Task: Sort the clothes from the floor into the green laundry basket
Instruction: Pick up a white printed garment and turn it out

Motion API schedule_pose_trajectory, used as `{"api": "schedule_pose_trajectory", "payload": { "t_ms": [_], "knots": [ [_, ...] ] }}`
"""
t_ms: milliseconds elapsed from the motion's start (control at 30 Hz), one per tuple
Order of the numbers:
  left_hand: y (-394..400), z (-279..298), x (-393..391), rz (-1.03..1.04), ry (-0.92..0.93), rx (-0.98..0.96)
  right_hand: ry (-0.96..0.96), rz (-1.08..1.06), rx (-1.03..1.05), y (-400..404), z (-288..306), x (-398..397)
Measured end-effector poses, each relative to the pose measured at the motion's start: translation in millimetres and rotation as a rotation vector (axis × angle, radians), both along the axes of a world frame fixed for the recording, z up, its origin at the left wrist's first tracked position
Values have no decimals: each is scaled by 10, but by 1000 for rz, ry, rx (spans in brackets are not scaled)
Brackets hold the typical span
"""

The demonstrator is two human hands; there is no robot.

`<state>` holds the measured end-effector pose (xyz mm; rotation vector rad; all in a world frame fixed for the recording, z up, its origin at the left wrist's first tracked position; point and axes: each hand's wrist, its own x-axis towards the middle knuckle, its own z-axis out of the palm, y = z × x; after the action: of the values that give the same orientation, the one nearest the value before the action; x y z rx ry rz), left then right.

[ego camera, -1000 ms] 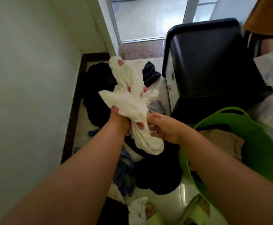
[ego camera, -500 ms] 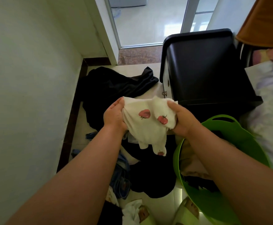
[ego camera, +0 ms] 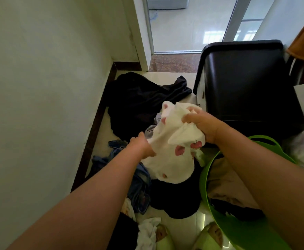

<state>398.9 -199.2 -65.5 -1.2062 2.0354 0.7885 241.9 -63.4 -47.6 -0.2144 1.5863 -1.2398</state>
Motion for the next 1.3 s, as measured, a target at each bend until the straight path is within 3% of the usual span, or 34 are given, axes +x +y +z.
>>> {"api": "schedule_pose_trajectory", "payload": {
  "t_ms": [100, 167, 233, 333, 400, 467, 567, 667, 734, 834, 934, 1000, 1034, 1101, 1167, 1234, 1301],
  "knots": [
    [14, -25, 25, -7, 266, 18, 151, 281, 21, -78, 117, 79],
    [73, -49, 23, 22, 378, 51, 107, 356, -30, -116, 163, 141],
    [139, -59, 18, 114, 470, 82, -40, 335, -125, -135, 150, 160],
    [170, -61, 63, 165, 456, 220, -175, 274, -280, -122, 191, 128],
    [159, -53, 99, 299, 474, 330, -207, 220, -323, -101, 250, 60],
    [98, -42, 172, 307, 533, 326, -167, 139, -313, -67, 295, -50],
    [-85, 80, 266, 211, 570, 308, 116, 170, -126, 31, 276, -265],
    [-289, 216, 341, 137, 464, 314, 607, 529, 281, 80, 208, -327],
    [-381, 276, 340, 120, 369, 379, 790, 698, 432, 57, 142, -222],
    [-391, 357, 322, 53, 279, 488, 653, 747, 526, 10, 32, -77],
    [-422, 257, 299, 12, 421, 126, 453, 891, 561, -33, -23, 86],
    [-449, 178, 290, -82, 582, -45, 468, 824, 527, -61, -71, 205],
    [-452, 175, 292, -104, 609, -39, 501, 714, 465, -83, -103, 237],
    [-428, 220, 316, -75, 513, 126, 377, 377, 248, -113, -159, 229],
    [-441, 202, 370, -146, 287, 318, 146, 158, 45, -122, -149, 165],
    [-434, 167, 435, -176, 163, 531, 95, 142, -28, -135, -121, 122],
    [-445, 123, 477, 20, 142, 731, 130, 188, -27, -159, -94, 147]
  ]
}}
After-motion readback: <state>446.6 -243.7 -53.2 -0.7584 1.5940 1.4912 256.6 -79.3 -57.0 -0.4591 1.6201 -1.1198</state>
